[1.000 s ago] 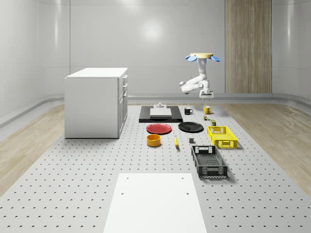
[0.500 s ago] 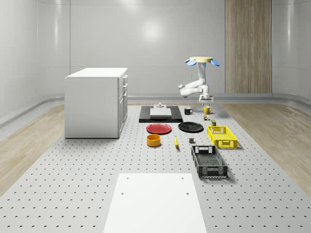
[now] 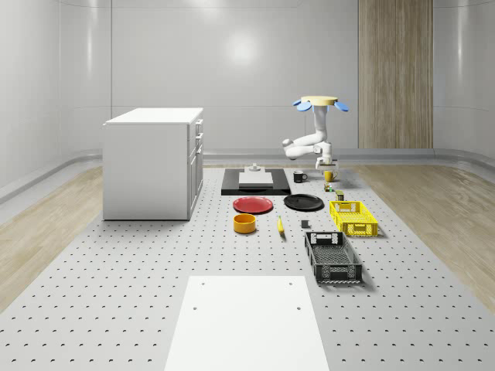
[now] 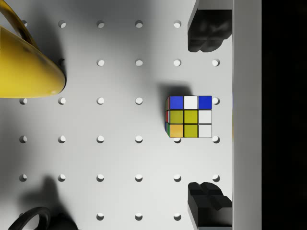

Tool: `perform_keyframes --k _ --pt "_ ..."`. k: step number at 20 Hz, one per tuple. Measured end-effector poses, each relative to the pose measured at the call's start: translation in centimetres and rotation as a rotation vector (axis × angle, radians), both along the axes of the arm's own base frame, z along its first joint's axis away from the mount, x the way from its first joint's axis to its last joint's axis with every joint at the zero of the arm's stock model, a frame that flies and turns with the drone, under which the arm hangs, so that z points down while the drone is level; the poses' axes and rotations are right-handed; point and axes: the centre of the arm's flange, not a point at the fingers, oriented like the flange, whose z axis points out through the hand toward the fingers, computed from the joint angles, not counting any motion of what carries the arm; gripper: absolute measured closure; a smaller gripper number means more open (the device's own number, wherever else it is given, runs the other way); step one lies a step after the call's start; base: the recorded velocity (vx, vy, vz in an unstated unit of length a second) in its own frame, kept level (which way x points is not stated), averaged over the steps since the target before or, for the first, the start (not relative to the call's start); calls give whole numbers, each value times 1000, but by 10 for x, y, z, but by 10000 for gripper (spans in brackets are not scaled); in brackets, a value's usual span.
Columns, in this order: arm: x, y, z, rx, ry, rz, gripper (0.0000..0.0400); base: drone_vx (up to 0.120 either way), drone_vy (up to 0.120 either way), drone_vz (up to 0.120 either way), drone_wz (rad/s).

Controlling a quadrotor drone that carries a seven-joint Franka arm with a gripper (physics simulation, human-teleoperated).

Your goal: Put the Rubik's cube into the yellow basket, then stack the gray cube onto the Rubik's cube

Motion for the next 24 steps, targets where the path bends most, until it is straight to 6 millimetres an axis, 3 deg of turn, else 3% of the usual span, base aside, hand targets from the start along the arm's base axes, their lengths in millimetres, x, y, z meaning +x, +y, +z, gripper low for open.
perform_keyframes --k 4,11,24 --pt "0 0 0 0 0 0 0 100 0 -120 0" --pt "0 0 0 0 0 0 0 0 0 -120 0" --pt "0 0 24 0 0 0 0 0 0 -3 0"
